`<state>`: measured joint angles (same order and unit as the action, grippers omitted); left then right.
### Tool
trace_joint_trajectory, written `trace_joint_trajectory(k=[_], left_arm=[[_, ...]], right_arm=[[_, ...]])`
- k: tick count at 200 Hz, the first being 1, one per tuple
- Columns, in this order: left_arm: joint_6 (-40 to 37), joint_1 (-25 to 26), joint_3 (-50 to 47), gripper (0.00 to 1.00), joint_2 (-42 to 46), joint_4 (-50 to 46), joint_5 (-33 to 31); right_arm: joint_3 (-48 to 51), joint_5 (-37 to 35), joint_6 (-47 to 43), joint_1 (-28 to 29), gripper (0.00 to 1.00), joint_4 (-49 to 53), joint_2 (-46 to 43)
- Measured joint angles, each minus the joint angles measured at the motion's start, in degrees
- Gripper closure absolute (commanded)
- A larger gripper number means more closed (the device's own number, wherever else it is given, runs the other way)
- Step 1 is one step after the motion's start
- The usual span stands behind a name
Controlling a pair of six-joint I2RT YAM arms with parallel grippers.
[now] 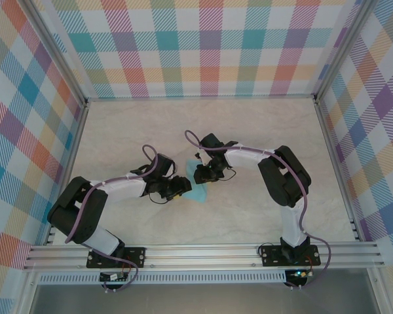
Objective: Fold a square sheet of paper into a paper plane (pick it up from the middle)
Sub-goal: Fold the triangle a second time at the center of the table.
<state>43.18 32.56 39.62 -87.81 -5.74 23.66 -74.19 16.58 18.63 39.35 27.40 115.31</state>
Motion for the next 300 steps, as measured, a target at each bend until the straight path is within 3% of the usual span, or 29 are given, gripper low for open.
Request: trace_joint_trajectory(k=[200, 300], left_arm=[[-1.3, 0.0, 2.1, 0.64, -2.5, -0.1, 0.9], [-2.1, 0.0, 3.7, 0.65, -2.8, -0.1, 0.9]], right_arm=[[0.0, 1.3, 0.6, -0.4, 0.66, -0.2, 0.1], [0.4, 6.3, 3.1, -2.0, 0.59, -1.4, 0.5]])
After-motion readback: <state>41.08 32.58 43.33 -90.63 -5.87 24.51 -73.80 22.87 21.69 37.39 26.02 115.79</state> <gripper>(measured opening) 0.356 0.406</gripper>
